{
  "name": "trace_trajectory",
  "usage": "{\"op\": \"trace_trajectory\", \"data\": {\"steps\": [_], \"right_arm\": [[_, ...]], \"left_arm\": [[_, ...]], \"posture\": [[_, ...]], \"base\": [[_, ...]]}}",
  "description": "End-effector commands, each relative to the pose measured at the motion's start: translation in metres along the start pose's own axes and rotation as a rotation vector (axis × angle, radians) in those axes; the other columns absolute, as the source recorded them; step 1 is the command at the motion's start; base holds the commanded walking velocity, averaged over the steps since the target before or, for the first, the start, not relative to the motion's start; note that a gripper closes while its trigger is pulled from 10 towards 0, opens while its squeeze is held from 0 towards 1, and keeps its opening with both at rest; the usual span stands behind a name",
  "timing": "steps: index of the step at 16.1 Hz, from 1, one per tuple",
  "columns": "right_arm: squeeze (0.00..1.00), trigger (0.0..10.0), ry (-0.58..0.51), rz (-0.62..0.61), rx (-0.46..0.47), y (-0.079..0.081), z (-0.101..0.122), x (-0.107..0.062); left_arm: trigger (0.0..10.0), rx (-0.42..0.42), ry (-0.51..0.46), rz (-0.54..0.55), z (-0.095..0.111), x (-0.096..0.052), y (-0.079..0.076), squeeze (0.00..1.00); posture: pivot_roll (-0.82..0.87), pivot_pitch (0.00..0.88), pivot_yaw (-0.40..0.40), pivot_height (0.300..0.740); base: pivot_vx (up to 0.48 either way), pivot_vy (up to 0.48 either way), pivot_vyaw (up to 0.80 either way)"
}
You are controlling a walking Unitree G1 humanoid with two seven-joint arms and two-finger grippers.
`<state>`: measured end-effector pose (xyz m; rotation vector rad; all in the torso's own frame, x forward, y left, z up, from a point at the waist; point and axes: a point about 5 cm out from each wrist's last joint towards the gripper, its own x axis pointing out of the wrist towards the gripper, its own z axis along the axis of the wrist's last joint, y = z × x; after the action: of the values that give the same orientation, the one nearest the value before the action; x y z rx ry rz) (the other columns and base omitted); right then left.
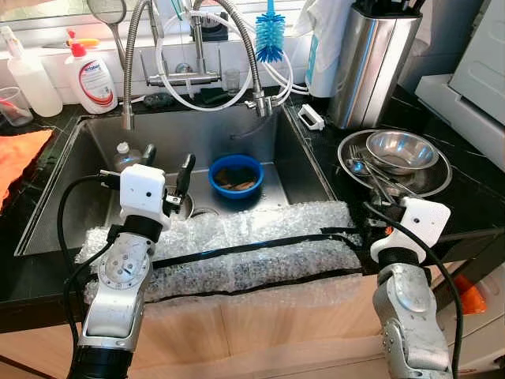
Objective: Kitchen organization
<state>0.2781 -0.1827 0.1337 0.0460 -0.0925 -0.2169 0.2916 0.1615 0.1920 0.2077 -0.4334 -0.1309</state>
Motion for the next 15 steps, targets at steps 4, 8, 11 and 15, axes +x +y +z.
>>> {"op": "trace_trajectory", "data": {"steps": [4,8,11,15], "right_arm": [[0.0,0.0,0.012,0.01,0.007,0.0024,-0.0019,0.0007],[0.0,10.0,0.019,0.013,0.01,0.0031,-0.0026,0.0009],[0.0,10.0,0.022,0.018,0.015,0.0044,-0.0024,0.0012],[0.0,10.0,-0.029,0.056,0.047,0.0104,0.0057,0.0025]], "left_arm": [[10.0,0.016,-0.008,-0.005,0.0016,0.0031,0.001,0.0],[10.0,0.016,-0.008,-0.008,0.0014,0.0034,0.0009,0.0],[10.0,0.018,-0.009,-0.006,0.0017,0.0035,0.001,0.0],[10.0,0.021,-0.011,-0.003,0.002,0.0038,0.0012,0.0]], "posture": [[-0.05,0.0,0.018,0.74],[-0.05,0.0,0.019,0.74],[-0.05,0.0,0.02,0.74],[-0.05,0.0,0.017,0.74]], "base": [[0.0,0.0,0.0],[0.0,0.0,0.0],[0.0,0.0,0.0],[0.0,0.0,0.0]]}}
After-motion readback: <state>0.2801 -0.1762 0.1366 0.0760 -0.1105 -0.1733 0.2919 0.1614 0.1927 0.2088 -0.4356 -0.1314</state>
